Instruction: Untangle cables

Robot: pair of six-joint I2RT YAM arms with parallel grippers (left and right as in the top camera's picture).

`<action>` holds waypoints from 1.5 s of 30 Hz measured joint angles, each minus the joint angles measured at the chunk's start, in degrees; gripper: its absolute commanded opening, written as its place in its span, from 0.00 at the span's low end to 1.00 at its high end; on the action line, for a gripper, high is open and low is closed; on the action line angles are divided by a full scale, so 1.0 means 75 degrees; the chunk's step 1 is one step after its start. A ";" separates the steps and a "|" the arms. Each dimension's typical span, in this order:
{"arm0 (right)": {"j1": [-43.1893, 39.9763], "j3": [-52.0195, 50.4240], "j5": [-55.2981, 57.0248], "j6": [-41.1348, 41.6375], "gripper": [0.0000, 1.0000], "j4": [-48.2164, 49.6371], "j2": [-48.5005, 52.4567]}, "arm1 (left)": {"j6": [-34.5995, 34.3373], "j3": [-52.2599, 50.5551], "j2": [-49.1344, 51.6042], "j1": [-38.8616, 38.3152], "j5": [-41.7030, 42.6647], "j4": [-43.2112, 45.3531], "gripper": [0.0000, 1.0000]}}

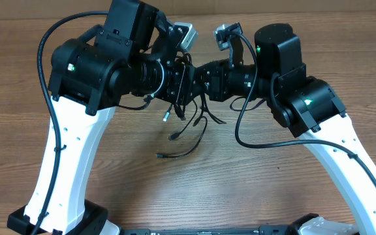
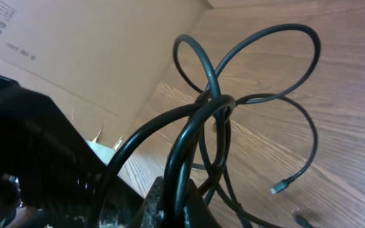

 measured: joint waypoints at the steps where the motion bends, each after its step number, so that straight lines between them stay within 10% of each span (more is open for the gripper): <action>1: -0.0012 0.0000 -0.0052 0.0047 0.04 0.0064 0.0000 | 0.0017 0.0003 0.0000 0.0000 -0.0023 -0.0015 0.13; 16: -0.0379 0.0000 -0.0449 0.0493 0.04 0.0396 0.0000 | 0.0079 0.0003 0.0000 -0.0003 -0.0460 -0.0259 0.04; 38: -0.3675 0.0000 -0.1676 0.1486 0.04 0.1090 -0.1775 | 0.0070 0.0003 0.0009 -0.0009 -0.1810 -0.0530 0.05; 39: -0.3765 0.0000 -0.1725 0.1510 0.08 0.1026 -0.1807 | 0.0067 0.0003 0.0009 -0.0009 -0.1830 -0.0527 0.04; 41: -0.3873 0.0003 -0.1862 0.1510 0.47 0.0784 -0.1839 | 0.0070 0.0003 0.0009 -0.0009 -0.1859 -0.0527 0.04; 45: -0.3905 0.0006 -0.2095 0.1262 0.56 -0.0391 -0.1824 | 0.0067 0.0000 0.0009 -0.0009 -0.1903 -0.0472 0.04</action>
